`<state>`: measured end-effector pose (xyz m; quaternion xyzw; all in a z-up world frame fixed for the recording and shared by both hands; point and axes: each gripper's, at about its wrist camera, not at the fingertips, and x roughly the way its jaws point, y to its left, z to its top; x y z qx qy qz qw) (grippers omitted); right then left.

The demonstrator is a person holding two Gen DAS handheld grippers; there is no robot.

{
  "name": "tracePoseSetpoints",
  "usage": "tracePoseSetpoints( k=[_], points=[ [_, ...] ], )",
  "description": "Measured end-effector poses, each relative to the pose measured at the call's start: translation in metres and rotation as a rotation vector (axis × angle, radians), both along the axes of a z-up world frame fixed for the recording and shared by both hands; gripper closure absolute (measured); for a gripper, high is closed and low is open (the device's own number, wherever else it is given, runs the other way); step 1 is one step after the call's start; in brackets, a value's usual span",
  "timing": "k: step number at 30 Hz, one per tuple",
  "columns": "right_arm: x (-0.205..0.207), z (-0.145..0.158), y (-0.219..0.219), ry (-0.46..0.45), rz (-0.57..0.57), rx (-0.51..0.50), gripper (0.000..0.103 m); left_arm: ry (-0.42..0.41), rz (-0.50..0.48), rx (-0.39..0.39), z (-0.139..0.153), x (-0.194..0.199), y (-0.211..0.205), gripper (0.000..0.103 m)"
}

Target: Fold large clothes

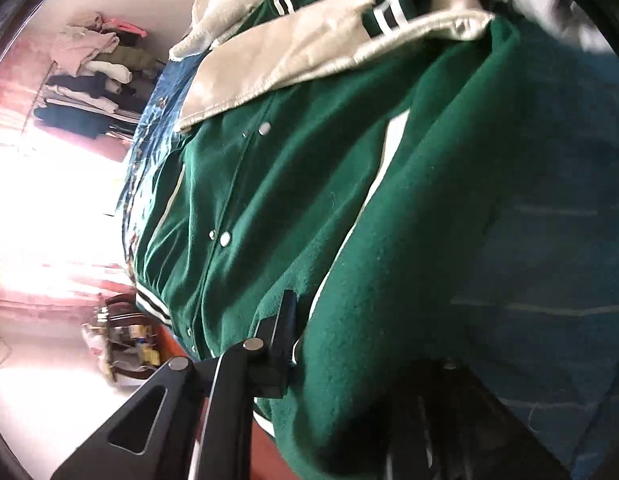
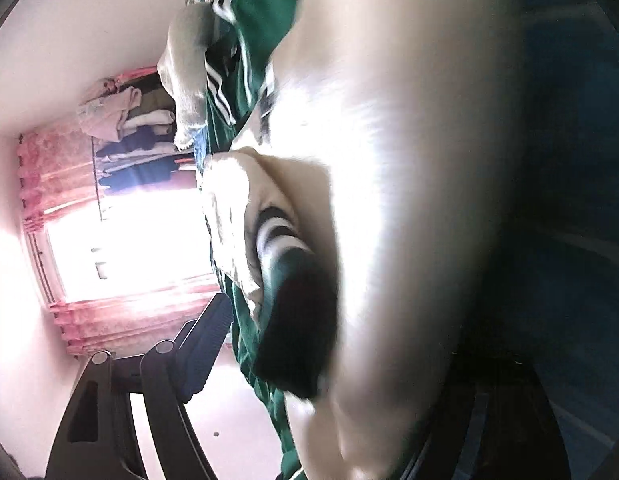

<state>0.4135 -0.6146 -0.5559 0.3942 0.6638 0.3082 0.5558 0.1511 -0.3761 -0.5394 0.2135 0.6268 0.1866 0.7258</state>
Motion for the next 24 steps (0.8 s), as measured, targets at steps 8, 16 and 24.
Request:
tracePoseSetpoints(
  k=[8, 16, 24],
  points=[
    [0.005, 0.079, 0.037, -0.037, -0.063, -0.093, 0.089, -0.091, 0.071, -0.170, 0.069, 0.017, 0.077, 0.091],
    [0.044, 0.185, 0.176, -0.140, 0.005, -0.205, 0.089, -0.157, 0.186, -0.366, 0.124, 0.049, 0.226, 0.086],
    [0.090, 0.143, 0.374, -0.085, 0.172, -0.450, 0.083, -0.071, 0.428, -0.626, 0.059, 0.059, 0.392, 0.084]
  ],
)
